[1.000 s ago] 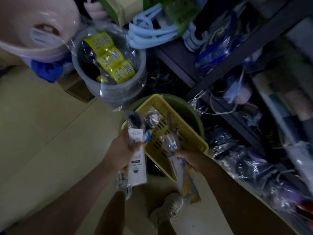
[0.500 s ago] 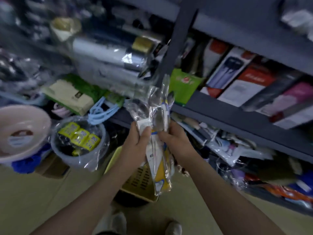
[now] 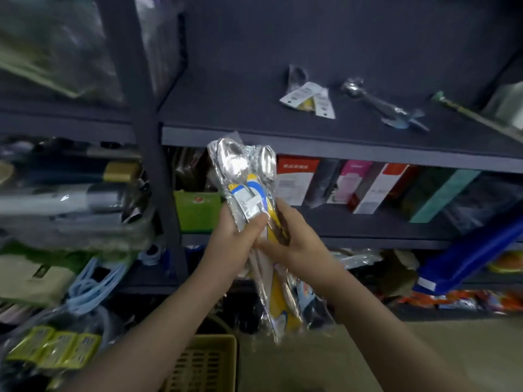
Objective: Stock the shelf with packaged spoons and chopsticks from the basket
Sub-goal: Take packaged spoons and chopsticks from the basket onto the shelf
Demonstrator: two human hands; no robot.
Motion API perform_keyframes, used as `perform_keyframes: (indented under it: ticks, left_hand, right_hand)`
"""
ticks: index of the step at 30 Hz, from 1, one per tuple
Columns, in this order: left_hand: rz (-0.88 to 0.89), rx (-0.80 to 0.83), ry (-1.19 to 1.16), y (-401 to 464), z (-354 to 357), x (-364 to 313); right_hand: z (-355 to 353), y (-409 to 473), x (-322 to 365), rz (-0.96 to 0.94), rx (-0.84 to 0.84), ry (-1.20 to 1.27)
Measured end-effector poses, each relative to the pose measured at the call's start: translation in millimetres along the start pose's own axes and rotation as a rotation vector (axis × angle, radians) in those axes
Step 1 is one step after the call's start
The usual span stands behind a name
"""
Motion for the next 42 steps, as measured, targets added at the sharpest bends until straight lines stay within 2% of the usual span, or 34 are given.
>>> perform_keyframes:
  ticks: [2,3,6,10,14,17,22,24,26,28,29,31,33,35,39,42]
  left_hand:
    - [0.053,-0.006,-0.002,13.2,22.9,-17.9]
    - [0.07,-0.017,-0.001,20.1,34.9,-25.2]
    - [0.09,-0.013,-0.009,37.3,80.5,-40.3]
    - [0.102,-0.04,-0.059,55.9,138.4,-63.4]
    - [0.075,-0.083,-0.156,82.7,173.8,-84.1]
    - [0.109,-0.094,-0.102,98.7,196.1,-102.5]
    - [0.081,-0.122,-0.067,122.5,218.9,-111.5]
    - [0.061,-0.14,-0.028,130.3,221.3,-111.5]
    - [0.062,-0.162,0.012,134.8,220.8,-113.8]
    - [0.066,-0.18,0.037,138.6,218.3,-117.5]
    - [0.058,-0.187,0.048,140.6,216.4,-119.0]
    - [0.057,-0.205,0.071,144.3,211.7,-123.5]
    - [0.086,-0.221,0.101,146.9,207.9,-131.9]
    - [0.108,-0.228,0.114,148.7,204.5,-141.3]
    - [-0.051,-0.216,0.022,157.0,187.3,-144.5]
    - [-0.017,-0.09,-0.004,164.2,180.8,-159.8]
  right_hand:
    - [-30.9,6.5,-8.8,0.08,-0.064,0.289]
    - [-50.4,11.2,-17.1,0.133,-0.12,0.353]
    - [-113.3,28.4,-28.6,0.171,-0.242,0.355]
    - [-180.8,55.2,-37.1,0.132,-0.255,0.442]
    - [-268.1,85.4,-45.5,0.039,-0.329,0.345]
    - [-338.3,114.5,-54.9,0.008,-0.397,0.216]
    - [-387.0,165.8,-106.4,0.166,-0.215,0.057]
    - [-394.7,179.5,-121.8,0.202,-0.154,-0.022]
    - [-397.2,191.6,-124.0,0.189,-0.102,-0.232]
    - [-399.3,201.6,-104.0,0.066,-0.123,-0.537]
    - [-393.4,201.1,-83.6,-0.033,-0.159,-0.591]
    - [-358.2,191.5,-51.2,-0.158,-0.085,-0.408]
    - [-301.7,174.7,-37.7,-0.114,0.154,-0.063]
    - [-261.5,163.2,-31.4,-0.111,0.295,0.077]
    - [-228.0,176.7,-32.4,-0.096,0.279,0.266]
    - [-228.1,201.9,-34.7,-0.081,0.117,0.27]
Point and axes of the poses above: each hand's wrist, its own y-axis towards the middle knuckle, its own z-axis out of the palm, x = y × z, the point moved 10 cm from there along y, towards the middle knuckle, and after that the axes turned 12 degrees about -z, right-handed, at the moved point
